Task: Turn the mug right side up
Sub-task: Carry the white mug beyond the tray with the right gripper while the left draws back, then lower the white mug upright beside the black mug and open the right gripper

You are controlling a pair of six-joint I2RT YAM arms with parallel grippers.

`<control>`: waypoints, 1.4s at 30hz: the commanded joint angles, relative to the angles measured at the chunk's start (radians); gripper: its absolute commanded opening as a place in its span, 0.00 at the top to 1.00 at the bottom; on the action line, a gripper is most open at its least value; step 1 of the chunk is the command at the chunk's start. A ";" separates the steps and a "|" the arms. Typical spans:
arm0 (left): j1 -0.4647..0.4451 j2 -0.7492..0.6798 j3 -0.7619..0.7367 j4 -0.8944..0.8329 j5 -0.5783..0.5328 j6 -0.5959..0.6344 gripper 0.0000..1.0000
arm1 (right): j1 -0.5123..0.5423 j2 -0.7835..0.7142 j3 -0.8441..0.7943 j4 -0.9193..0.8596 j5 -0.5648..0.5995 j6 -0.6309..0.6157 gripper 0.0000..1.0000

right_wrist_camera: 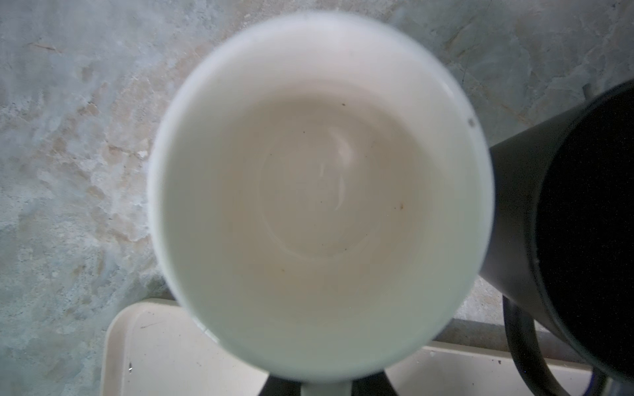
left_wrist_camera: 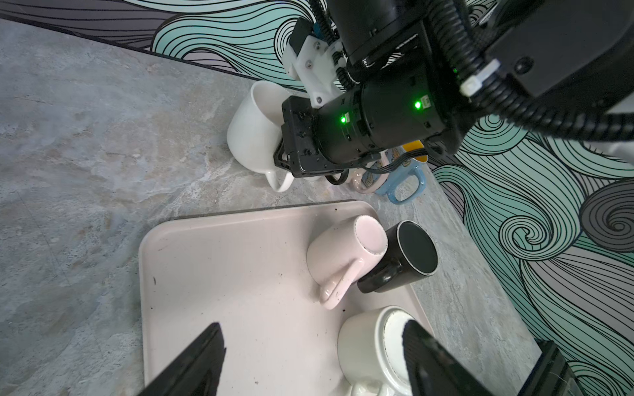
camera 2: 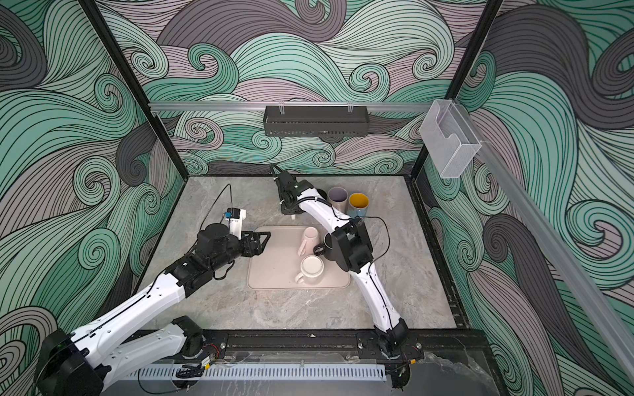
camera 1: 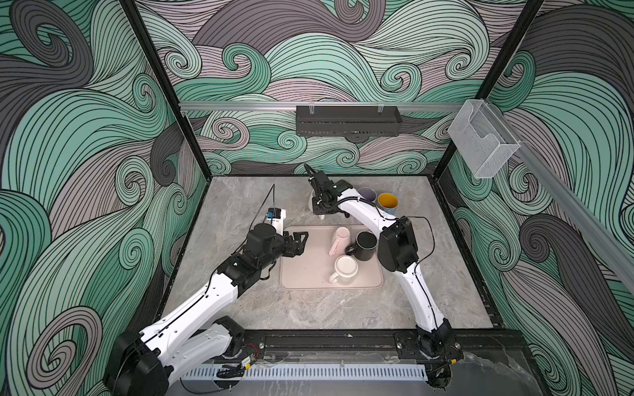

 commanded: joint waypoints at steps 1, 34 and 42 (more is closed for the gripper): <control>-0.002 0.010 -0.005 0.009 0.006 0.009 0.17 | -0.004 -0.010 0.040 0.011 0.010 -0.019 1.00; -0.002 0.054 -0.001 0.026 0.035 -0.009 0.17 | -0.036 0.041 0.019 -0.010 0.071 -0.005 1.00; -0.003 0.048 -0.013 0.028 0.033 -0.012 0.17 | -0.035 0.036 0.001 -0.011 0.106 0.030 0.84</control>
